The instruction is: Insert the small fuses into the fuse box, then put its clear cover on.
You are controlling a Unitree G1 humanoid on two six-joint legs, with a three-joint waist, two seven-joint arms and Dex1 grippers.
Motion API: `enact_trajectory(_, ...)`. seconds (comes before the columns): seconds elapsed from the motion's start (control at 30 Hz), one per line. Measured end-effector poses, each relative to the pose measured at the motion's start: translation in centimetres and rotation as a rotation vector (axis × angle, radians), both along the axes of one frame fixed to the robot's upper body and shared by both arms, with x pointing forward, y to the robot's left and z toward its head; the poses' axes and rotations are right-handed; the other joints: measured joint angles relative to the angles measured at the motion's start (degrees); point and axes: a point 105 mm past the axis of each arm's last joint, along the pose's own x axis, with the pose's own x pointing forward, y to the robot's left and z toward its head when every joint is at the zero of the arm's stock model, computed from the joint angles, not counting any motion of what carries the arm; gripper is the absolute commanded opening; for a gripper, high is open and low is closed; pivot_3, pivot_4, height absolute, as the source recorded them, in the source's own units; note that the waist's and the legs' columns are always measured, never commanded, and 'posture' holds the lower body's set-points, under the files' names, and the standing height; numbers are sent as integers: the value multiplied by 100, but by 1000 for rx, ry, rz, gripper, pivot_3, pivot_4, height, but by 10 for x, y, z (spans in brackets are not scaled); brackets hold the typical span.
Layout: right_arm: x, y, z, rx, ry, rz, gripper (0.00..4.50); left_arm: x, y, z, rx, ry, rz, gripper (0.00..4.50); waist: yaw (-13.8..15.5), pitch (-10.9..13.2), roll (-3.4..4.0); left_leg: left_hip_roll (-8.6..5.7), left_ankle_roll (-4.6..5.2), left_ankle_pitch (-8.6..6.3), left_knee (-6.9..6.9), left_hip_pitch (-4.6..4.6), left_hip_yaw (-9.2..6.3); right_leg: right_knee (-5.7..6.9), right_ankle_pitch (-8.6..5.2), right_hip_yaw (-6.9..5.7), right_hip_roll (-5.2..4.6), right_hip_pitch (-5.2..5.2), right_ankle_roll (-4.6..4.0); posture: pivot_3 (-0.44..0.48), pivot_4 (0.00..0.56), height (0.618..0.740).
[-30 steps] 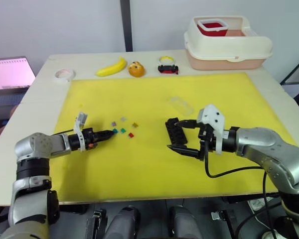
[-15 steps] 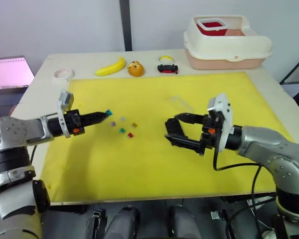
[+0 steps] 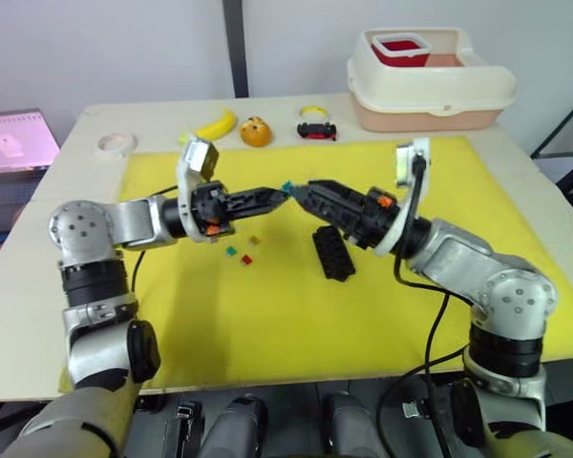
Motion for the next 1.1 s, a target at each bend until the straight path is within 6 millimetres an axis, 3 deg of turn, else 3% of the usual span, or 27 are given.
enact_trajectory(0.13, 3, -1, 0, 5, 25, -33, 4500, -2, -4, 1, -15, 2, 0, 10, -23, 0, 1, 0, 0, 0, -6, 1, 0, 1, 0, 4, 3, -5, 0, 0, 150, 740)
enact_trajectory(0.27, 3, 1, -3, 3, 43, -41, 2857, -1, -3, 0, -22, 5, 17, 0, -21, 0, 1, -1, -1, 1, -7, 1, 0, 1, 0, 6, 4, -6, 0, 0, 150, 740)
enact_trajectory(0.47, -3, 3, -16, -53, 71, -23, 2857, -2, -1, -7, -14, 28, 31, 0, -5, 0, 1, -2, -1, 1, -6, 1, 0, -1, 0, 6, 3, -4, 0, 0, 150, 740)
enact_trajectory(1.1, -5, 4, -17, -72, 70, -6, 2857, -4, 1, -8, -9, 20, 42, 0, -1, 0, 1, -2, -1, 1, -7, 1, 1, -2, 0, 7, 4, -3, 0, 0, 150, 740)
